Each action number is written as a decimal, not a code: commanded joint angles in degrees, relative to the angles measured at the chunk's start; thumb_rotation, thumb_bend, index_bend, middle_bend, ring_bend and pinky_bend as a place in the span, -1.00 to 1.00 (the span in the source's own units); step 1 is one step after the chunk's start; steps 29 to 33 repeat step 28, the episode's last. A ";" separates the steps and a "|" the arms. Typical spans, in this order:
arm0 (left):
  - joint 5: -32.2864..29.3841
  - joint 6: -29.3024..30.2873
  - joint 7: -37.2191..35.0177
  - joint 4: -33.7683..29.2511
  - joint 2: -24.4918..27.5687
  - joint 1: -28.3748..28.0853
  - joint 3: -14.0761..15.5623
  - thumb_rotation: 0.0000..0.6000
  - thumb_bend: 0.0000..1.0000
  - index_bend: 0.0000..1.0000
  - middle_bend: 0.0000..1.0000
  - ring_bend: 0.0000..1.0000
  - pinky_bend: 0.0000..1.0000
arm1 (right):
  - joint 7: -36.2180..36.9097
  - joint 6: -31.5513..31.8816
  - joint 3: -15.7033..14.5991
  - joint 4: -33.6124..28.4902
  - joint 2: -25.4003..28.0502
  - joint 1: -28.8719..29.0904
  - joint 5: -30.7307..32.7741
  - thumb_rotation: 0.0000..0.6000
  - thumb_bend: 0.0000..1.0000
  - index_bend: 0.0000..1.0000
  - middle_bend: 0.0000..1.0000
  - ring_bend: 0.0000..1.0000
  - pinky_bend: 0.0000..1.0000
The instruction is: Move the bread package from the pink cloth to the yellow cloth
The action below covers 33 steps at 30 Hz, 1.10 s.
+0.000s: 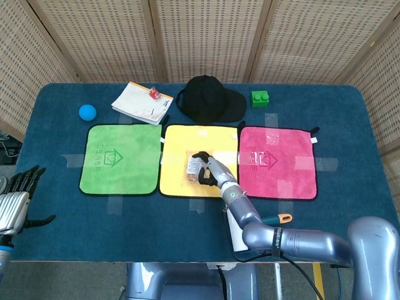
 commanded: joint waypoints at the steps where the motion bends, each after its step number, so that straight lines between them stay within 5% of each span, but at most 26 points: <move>1: 0.13 0.25 -0.28 -0.03 0.16 0.10 -0.03 1.00 -1.00 -1.00 -1.00 -1.00 -1.00 | -0.48 1.63 -1.18 -3.23 3.80 -2.71 -7.16 1.00 0.99 -0.64 -0.79 -0.95 -0.55; 2: 0.24 0.36 -0.37 -0.05 0.21 0.13 -0.03 1.00 -1.00 -1.00 -1.00 -1.00 -1.00 | -0.50 2.17 -1.84 -3.88 4.86 -3.70 -9.98 1.00 0.79 -0.66 -0.81 -0.96 -0.58; 5: 0.70 0.80 -0.62 -0.23 0.41 0.32 0.06 1.00 -1.00 -1.00 -1.00 -1.00 -1.00 | -0.82 3.93 -5.41 -5.74 8.97 -7.67 -20.91 1.00 -0.54 -0.77 -0.94 -0.99 -0.84; 6: 1.10 1.01 -0.64 -0.34 0.49 0.42 0.23 1.00 -1.00 -1.00 -1.00 -1.00 -1.00 | -2.28 5.95 -8.66 -5.76 11.88 -10.16 -28.22 1.00 -0.88 -0.80 -0.98 -1.00 -0.94; 7: 1.48 1.15 -0.59 -0.41 0.52 0.50 0.40 1.00 -1.00 -1.00 -1.00 -1.00 -1.00 | -2.85 7.89 -10.82 -5.64 13.53 -11.97 -33.50 1.00 -0.97 -0.83 -1.00 -1.00 -0.98; 14: 3.81 2.48 0.51 -0.50 0.10 1.00 1.28 1.00 -1.00 -1.00 -1.00 -1.00 -1.00 | 0.96 19.08 -21.39 -2.06 21.66 -23.16 -58.17 1.00 -1.00 -1.00 -1.00 -1.00 -1.00; 22: 6.35 5.62 0.04 0.37 -0.33 2.13 1.52 1.00 -1.00 -1.00 -1.00 -1.00 -1.00 | 3.15 32.63 -27.77 0.33 25.20 -35.92 -67.24 1.00 -1.00 -1.00 -1.00 -1.00 -1.00; 28: 8.09 8.15 -0.40 0.81 -0.57 3.25 1.78 1.00 -1.00 -1.00 -1.00 -1.00 -1.00 | 1.96 40.09 -28.84 3.82 25.46 -41.94 -72.18 1.00 -1.00 -1.00 -1.00 -1.00 -1.00; 33: 8.09 8.15 -0.40 0.81 -0.57 3.25 1.78 1.00 -1.00 -1.00 -1.00 -1.00 -1.00 | 1.96 40.09 -28.84 3.82 25.46 -41.94 -72.18 1.00 -1.00 -1.00 -1.00 -1.00 -1.00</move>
